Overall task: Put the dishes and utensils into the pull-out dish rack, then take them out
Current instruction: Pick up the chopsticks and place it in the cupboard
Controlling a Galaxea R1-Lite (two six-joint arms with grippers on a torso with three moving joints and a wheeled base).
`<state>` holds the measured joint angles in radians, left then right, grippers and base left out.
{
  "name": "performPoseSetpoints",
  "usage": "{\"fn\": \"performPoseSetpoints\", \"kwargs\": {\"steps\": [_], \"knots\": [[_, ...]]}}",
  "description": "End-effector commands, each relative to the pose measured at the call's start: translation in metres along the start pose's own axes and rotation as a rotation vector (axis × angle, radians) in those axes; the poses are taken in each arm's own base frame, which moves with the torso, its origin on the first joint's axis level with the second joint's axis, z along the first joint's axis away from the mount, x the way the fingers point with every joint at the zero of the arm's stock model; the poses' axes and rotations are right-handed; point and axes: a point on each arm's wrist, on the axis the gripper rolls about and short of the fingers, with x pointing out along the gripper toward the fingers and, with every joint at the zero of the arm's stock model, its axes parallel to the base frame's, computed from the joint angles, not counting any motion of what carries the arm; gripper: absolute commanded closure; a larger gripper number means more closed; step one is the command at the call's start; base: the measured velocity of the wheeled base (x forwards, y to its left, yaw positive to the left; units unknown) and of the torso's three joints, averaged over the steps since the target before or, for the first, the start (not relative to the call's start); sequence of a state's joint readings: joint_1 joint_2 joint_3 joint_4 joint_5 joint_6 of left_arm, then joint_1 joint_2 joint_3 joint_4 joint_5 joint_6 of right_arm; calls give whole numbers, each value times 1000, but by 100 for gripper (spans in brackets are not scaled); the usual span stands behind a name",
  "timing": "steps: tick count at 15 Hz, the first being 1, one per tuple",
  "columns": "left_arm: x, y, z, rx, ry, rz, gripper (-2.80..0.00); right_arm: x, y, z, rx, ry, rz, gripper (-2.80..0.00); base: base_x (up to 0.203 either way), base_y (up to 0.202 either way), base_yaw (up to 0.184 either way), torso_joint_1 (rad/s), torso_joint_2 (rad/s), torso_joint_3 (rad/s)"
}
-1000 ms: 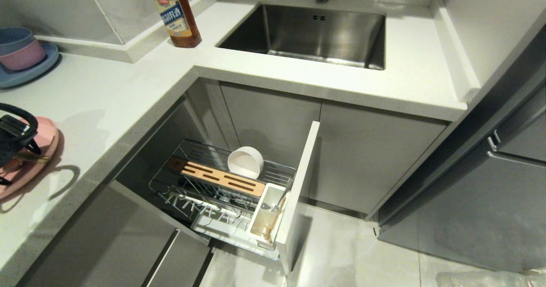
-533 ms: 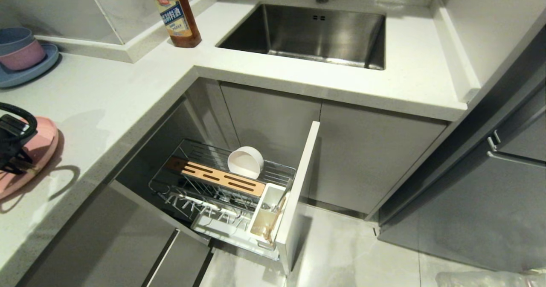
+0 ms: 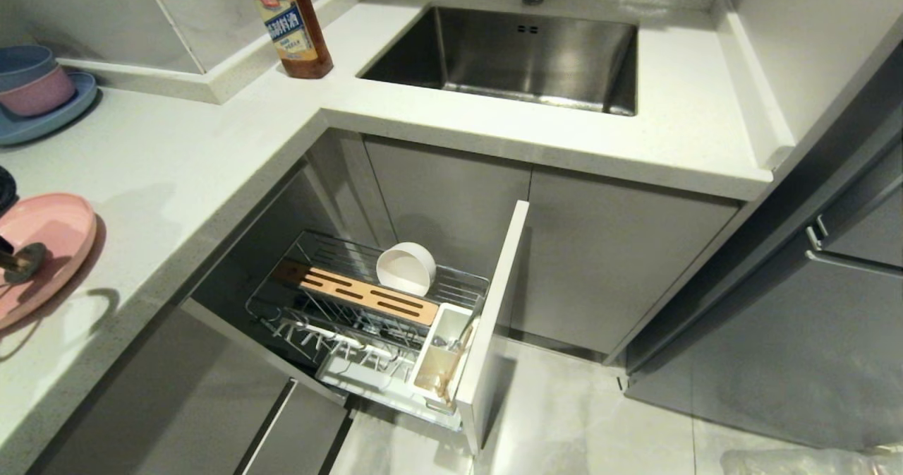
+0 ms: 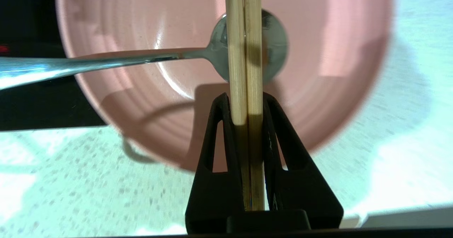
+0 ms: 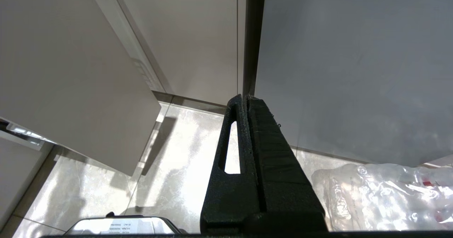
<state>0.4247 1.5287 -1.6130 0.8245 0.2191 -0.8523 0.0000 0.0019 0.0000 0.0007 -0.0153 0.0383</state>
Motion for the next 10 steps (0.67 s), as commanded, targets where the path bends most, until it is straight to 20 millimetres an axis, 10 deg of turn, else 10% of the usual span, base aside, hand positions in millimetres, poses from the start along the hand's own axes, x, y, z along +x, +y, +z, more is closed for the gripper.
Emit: {"fn": "performPoseSetpoints", "kwargs": {"steps": [1, 10], "knots": [[-27, 8, 1, -19, -44, -47, 0, 0, 0, -1, 0, 4, 0, 0, 0, 0, 0, 0, 0, 0], [-145, 16, -46, 272, 13, -602, 0, 0, 0, -1, 0, 2, 0, 0, 0, 0, 0, 0, 0, 0]]}}
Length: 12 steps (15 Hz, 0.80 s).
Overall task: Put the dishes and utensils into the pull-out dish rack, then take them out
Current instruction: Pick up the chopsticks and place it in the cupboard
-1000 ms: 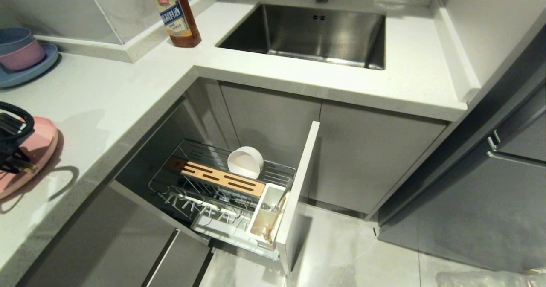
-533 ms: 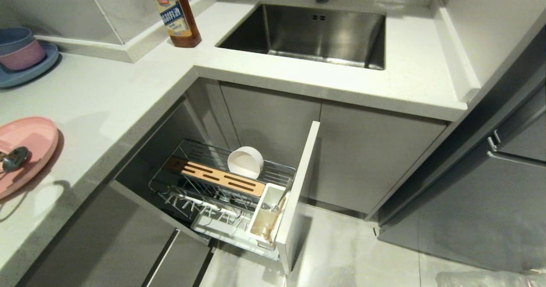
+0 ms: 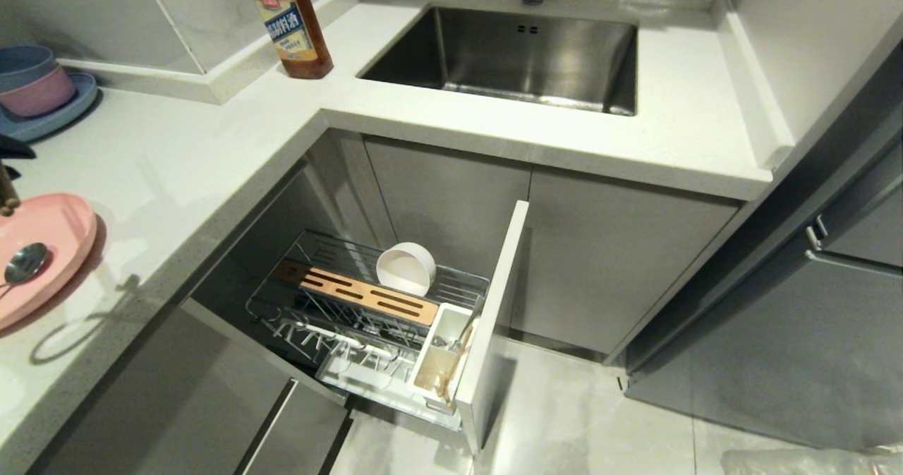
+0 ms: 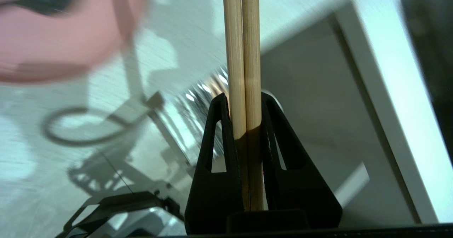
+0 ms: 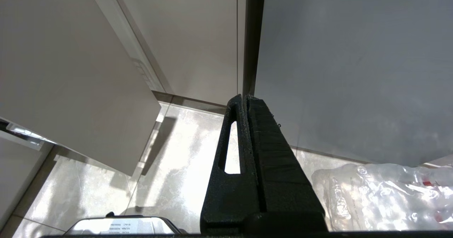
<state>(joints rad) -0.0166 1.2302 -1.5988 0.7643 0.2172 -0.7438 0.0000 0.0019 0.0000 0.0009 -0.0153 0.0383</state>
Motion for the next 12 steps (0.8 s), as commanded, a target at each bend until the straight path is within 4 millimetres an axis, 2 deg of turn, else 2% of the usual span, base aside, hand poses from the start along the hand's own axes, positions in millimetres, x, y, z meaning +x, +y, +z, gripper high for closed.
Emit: {"fn": "performPoseSetpoints", "kwargs": {"steps": [1, 3, 5, 9, 12], "knots": [[-29, -4, -11, 55, 54, -156, 0, 0, 0, -1, 0, 2, 0, 0, 0, 0, 0, 0, 0, 0], [-48, -7, -26, 140, 161, -323, 0, 0, 0, -1, 0, 2, 0, 0, 0, 0, 0, 0, 0, 0], [-63, -1, -43, 228, 289, -470, 0, 0, 0, -1, 0, 3, 0, 0, 0, 0, 0, 0, 0, 0], [-67, 20, -87, 365, 578, -593, 0, 0, 0, -1, 0, 2, 0, 0, 0, 0, 0, 0, 0, 0], [-67, 31, -113, 363, 952, -572, 0, 0, 0, 0, 0, 1, 0, 0, 0, 0, 0, 0, 0, 0]]}}
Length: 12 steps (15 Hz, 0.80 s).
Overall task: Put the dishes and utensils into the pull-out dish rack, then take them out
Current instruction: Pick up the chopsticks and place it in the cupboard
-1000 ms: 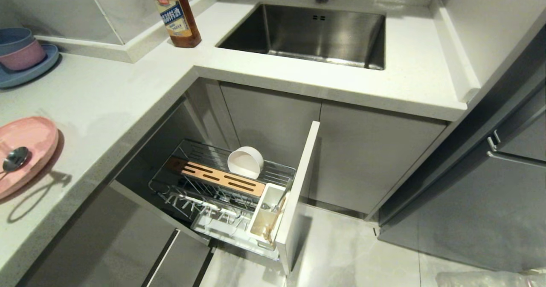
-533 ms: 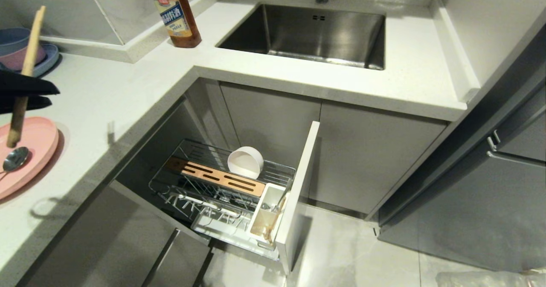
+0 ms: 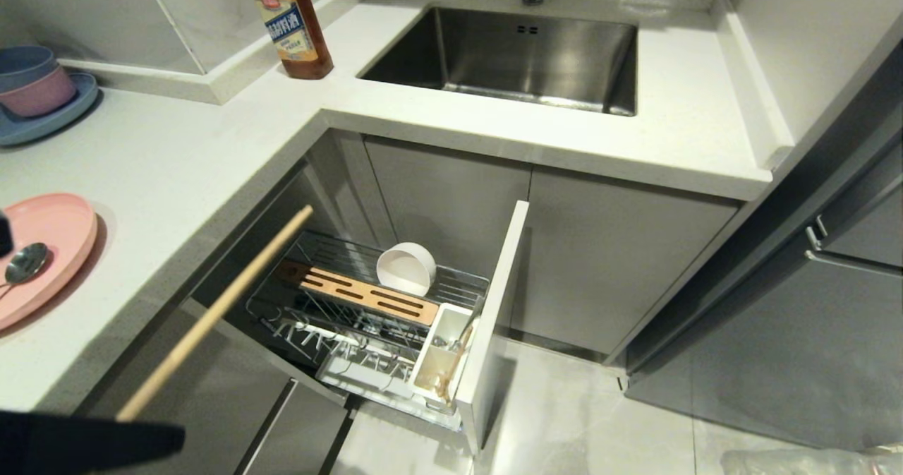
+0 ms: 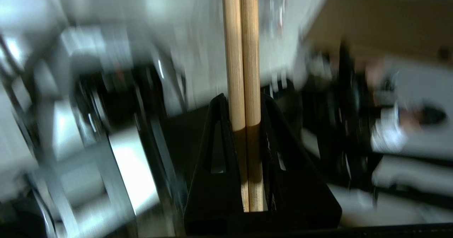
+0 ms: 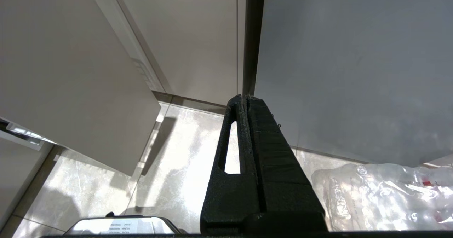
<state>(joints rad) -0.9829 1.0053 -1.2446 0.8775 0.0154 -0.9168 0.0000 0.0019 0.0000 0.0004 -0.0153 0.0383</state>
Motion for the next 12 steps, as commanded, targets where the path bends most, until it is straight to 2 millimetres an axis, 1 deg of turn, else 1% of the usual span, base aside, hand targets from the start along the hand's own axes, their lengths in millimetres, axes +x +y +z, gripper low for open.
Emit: {"fn": "performPoseSetpoints", "kwargs": {"steps": [1, 3, 5, 7, 9, 11, 12], "knots": [[9, 6, -9, -30, 157, 25, 0, 0, 0, 0, 0, 1, 0, 0, 0, 0, 0, 0, 0, 0], [20, 8, -12, -107, 268, 111, 0, 0, 0, 0, 0, 1, 0, 0, 0, 0, 0, 0, 0, 0], [31, 9, -14, -137, 366, 198, 0, 0, 0, -1, 0, 2, 0, 0, 0, 0, 0, 0, 0, 0], [47, 8, -12, -161, 427, 286, 0, 0, 0, -1, 0, 2, 0, 0, 0, 0, 0, 0, 0, 0], [79, 6, -6, -211, 512, 393, 0, 0, 0, 0, 0, 1, 0, 0, 0, 0, 0, 0, 0, 0], [107, 12, 6, -302, 582, 450, 0, 0, 0, -1, 0, 2, 0, 0, 0, 0, 0, 0, 0, 0], [118, 16, 13, -322, 602, 458, 0, 0, 0, -1, 0, 3, 0, 0, 0, 0, 0, 0, 0, 0]]}}
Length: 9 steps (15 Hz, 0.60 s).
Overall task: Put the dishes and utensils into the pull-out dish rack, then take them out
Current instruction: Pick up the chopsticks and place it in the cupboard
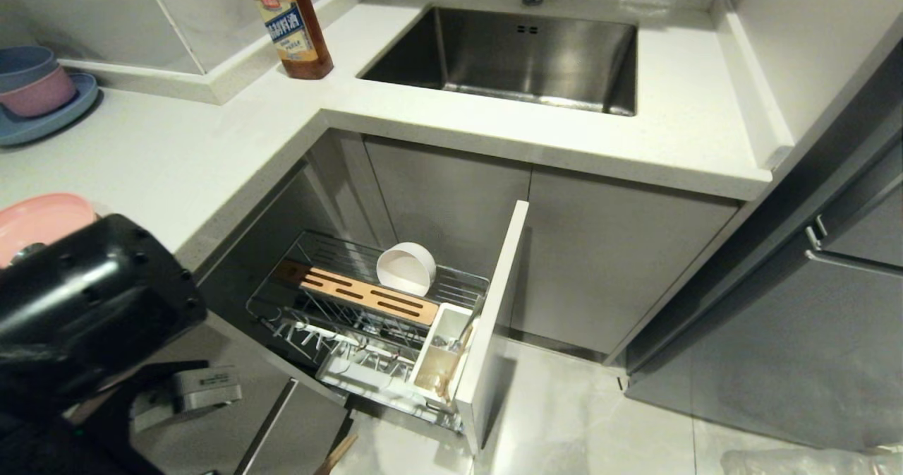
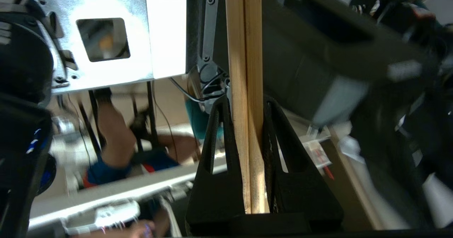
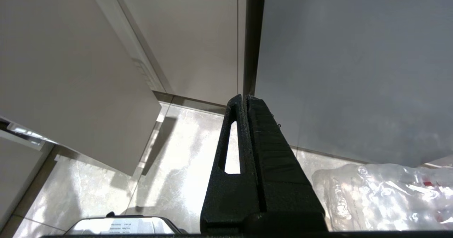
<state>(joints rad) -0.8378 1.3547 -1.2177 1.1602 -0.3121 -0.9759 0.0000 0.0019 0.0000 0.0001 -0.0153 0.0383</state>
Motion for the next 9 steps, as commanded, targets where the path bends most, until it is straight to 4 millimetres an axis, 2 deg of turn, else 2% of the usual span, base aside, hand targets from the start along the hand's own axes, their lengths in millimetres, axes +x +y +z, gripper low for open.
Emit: {"fn": "performPoseSetpoints", "kwargs": {"steps": [1, 9], "knots": [[20, -8, 27, -70, 55, 62, 0, 0, 0, -1, 0, 3, 0, 0, 0, 0, 0, 0, 0, 0], [60, -26, 80, -118, 64, 22, 0, 0, 0, 0, 0, 1, 0, 0, 0, 0, 0, 0, 0, 0]]}}
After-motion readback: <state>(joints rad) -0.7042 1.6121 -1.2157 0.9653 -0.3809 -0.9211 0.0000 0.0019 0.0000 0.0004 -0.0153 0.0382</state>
